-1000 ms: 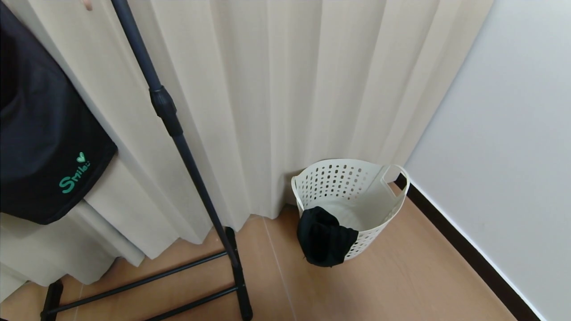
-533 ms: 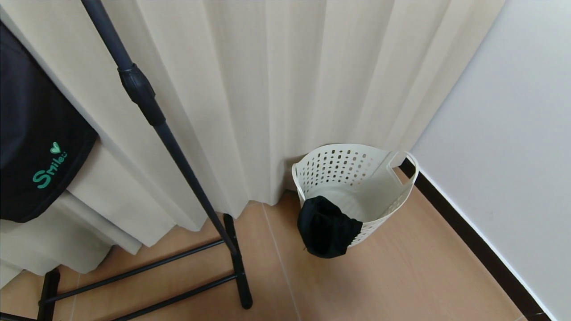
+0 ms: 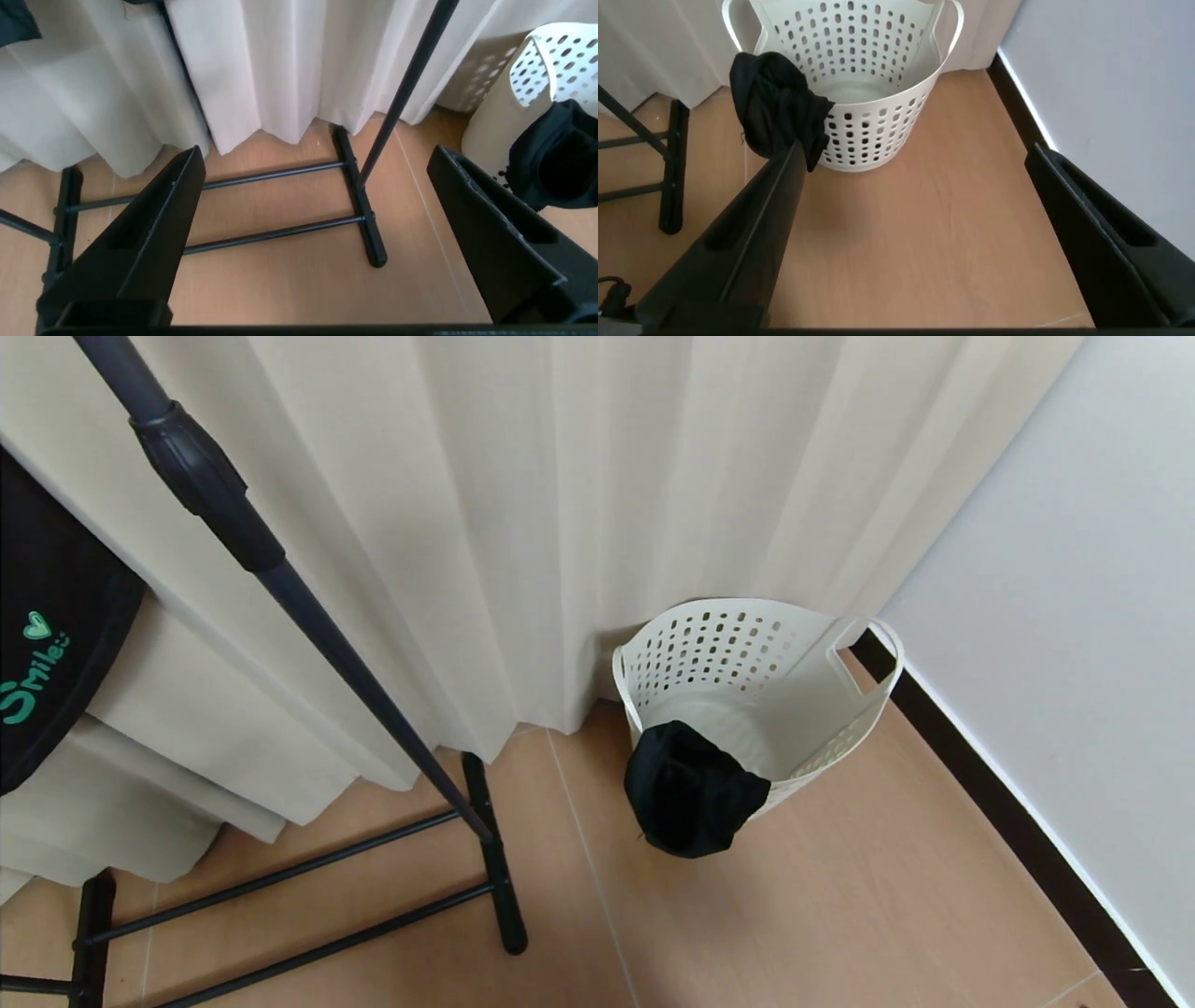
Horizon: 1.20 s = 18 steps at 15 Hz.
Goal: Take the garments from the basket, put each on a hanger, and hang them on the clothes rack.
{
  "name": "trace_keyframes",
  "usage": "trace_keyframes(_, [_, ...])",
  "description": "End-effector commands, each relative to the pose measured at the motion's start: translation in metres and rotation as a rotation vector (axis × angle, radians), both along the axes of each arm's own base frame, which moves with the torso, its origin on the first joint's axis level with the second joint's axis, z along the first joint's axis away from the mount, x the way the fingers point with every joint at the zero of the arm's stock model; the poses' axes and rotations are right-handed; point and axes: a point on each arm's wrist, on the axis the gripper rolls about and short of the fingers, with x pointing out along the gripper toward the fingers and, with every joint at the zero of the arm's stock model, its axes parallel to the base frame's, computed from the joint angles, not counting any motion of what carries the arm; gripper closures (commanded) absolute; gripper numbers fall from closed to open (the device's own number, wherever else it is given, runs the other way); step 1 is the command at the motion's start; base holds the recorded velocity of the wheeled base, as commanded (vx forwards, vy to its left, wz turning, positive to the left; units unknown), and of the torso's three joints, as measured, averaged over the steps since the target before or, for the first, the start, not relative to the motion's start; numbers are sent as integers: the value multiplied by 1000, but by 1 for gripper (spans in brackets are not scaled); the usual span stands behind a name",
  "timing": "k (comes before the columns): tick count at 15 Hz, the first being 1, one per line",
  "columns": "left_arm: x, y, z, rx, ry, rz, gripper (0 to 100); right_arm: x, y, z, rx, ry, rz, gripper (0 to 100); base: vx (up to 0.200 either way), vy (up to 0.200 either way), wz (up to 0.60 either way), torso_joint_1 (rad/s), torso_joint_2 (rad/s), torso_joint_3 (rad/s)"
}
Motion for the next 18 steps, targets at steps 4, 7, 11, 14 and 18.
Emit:
trace_keyframes(4, [0,0,0,-1,-1,1,0,1,0,-1,0,26,0,0,0,0,0,3,3,-87])
trace_keyframes(7, [0,0,0,1,-1,1,0,10,0,0,-4,156,-3,0,0,0,0,0,0,0])
trace_keyframes(11, [0,0,0,1,-1,1,0,37,1,20,-14,323,67,0,0,0,0,0,0,0])
trace_keyframes(14, [0,0,0,1,-1,1,0,56,5,38,-32,377,142,0,0,0,0,0,0,0])
trace_keyframes(18, [0,0,0,1,-1,1,0,96,20,66,-97,480,269,0,0,0,0,0,0,0])
